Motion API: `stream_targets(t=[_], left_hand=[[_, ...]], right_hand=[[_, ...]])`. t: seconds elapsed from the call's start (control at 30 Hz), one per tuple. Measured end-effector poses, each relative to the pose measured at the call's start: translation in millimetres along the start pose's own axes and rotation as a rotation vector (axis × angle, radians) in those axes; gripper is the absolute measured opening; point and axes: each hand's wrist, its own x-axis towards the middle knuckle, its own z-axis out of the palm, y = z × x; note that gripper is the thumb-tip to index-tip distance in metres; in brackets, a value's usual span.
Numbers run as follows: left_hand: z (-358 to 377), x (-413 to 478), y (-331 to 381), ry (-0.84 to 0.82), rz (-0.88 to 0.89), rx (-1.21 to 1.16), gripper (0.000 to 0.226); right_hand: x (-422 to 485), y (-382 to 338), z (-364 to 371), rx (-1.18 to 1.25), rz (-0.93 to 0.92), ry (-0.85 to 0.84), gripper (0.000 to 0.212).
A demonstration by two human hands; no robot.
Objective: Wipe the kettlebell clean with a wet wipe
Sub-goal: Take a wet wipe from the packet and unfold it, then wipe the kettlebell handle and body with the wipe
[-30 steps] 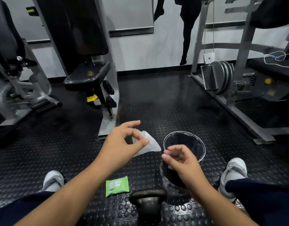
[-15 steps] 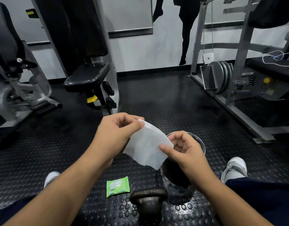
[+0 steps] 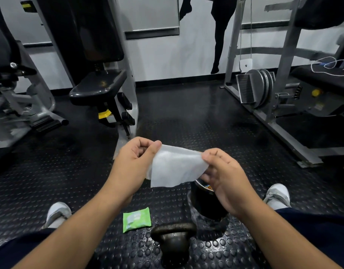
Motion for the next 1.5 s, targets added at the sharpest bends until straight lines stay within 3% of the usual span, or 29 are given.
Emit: stream_targets(t=[0.13,0.23,0.33,0.47,0.53,0.6,0.7,0.87,0.97,1.13,1.3,1.4,1.5], left_hand=[[14,13,-44,0.003,-0.096,-0.059,0.022],[25,24,-88,0.016,-0.180,-0.028,0.026],[31,30,-144,-0.052,-0.228,0.166,0.028],[41,22,-208,-0.442,-0.195,0.640,0.028],[50,14,-229,-0.630,-0.118,0.897,0.041],[60,7,-242,-0.760,-0.073,1.050,0.053],[71,1,-251,-0.851,-0.013,1.176,0.052],[75,1,-259,-0.851,-0.019,1.161,0.038],[76,3,-264,-0.823,-0.065,1.106,0.041],[74,10,-269,-0.836,-0.070,1.106,0.042],[74,9,-275,-0.831,-0.050,1.112,0.039],[74,8,-278,-0.823,-0.034,1.119,0.040],[74,8,-278,-0.815,-0.024,1.118,0.041]], right_hand=[[26,23,7,0.061,0.213,0.013,0.050],[41,53,-4,-0.004,0.326,0.092,0.034],[47,96,-33,-0.161,0.372,0.243,0.018],[42,146,-69,-0.490,0.371,0.363,0.009],[37,169,-82,-0.667,0.375,0.361,0.008],[32,194,-95,-0.856,0.408,0.326,0.008],[25,230,-112,-0.928,0.519,0.295,0.009],[22,271,-123,-0.822,0.657,0.227,0.028],[29,301,-135,-0.701,0.733,0.171,0.039],[37,276,-109,-0.576,0.677,0.264,0.025],[34,290,-110,-0.449,0.738,0.337,0.060],[26,294,-109,-0.191,0.867,0.345,0.068],[25,294,-109,0.008,0.885,0.302,0.083]])
